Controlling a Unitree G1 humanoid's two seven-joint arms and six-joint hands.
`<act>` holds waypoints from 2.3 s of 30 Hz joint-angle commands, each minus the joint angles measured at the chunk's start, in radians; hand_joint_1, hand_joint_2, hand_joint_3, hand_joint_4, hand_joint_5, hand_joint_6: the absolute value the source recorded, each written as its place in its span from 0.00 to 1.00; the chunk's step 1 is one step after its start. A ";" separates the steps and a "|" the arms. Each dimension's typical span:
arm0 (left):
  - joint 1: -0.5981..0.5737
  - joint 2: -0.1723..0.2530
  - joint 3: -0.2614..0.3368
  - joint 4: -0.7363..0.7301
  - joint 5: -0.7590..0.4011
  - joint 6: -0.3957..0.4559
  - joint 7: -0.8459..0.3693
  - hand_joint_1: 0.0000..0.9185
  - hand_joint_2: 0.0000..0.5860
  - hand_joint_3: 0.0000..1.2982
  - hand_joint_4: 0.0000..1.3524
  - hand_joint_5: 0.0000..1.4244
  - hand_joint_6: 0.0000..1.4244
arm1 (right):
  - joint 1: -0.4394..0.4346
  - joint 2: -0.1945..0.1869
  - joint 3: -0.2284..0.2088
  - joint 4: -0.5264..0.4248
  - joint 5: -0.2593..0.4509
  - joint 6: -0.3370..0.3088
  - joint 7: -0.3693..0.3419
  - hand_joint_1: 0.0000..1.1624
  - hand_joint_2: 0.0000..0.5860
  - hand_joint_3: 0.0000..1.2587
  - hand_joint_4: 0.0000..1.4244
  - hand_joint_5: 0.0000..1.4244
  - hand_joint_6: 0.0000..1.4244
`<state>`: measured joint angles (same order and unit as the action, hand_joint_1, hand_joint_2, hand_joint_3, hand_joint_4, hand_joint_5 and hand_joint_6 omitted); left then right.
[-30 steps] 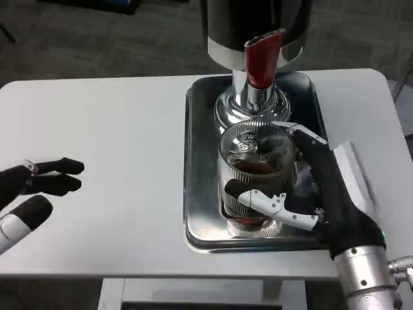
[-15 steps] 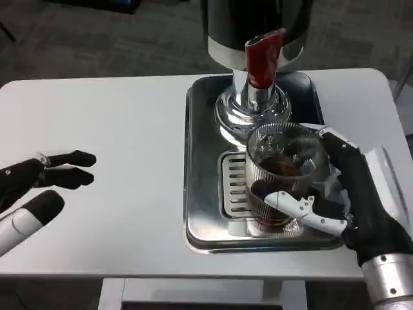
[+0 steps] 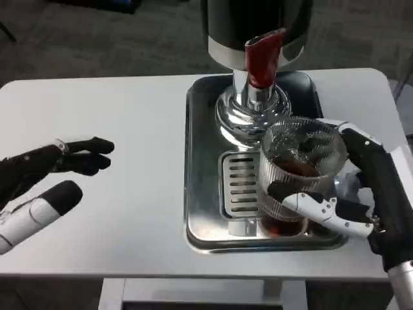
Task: Grasp the cup under the faucet to collect the drink, then remove the cup.
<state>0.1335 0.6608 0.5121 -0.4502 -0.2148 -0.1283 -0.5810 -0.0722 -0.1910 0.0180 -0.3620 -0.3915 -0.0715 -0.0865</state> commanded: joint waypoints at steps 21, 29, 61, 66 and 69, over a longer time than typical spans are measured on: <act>-0.111 0.028 -0.198 -0.011 0.147 -0.068 -0.006 0.00 0.12 0.13 0.09 0.12 0.08 | 0.110 -0.072 -0.136 -0.225 0.147 -0.014 0.165 0.74 0.29 0.83 0.86 0.98 1.00; -0.110 0.057 -0.196 -0.071 0.218 -0.112 -0.008 0.00 0.12 0.09 0.01 0.07 0.05 | 0.130 -0.076 -0.140 -0.283 0.168 0.003 0.200 0.76 0.28 0.84 0.87 0.98 1.00; 0.048 0.090 -0.011 -0.338 0.199 -0.078 -0.047 0.00 0.10 0.05 0.00 0.04 0.03 | 0.130 -0.090 -0.112 -0.365 0.160 0.013 0.256 0.77 0.28 0.84 0.87 1.00 1.00; 0.068 0.099 0.008 -0.383 0.208 -0.066 -0.069 0.00 0.10 0.05 0.00 0.03 0.03 | 0.129 -0.089 -0.110 -0.365 0.156 0.013 0.262 0.77 0.28 0.84 0.87 1.00 1.00; 0.078 0.105 0.025 -0.406 0.219 -0.050 -0.081 0.00 0.09 0.03 0.00 0.02 0.02 | 0.133 -0.095 -0.111 -0.366 0.157 0.004 0.271 0.77 0.28 0.85 0.87 1.00 1.00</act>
<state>0.1901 0.7483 0.5083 -0.8280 0.0008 -0.1926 -0.6415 0.0637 -0.2839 -0.0956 -0.6853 -0.2489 -0.0505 0.1801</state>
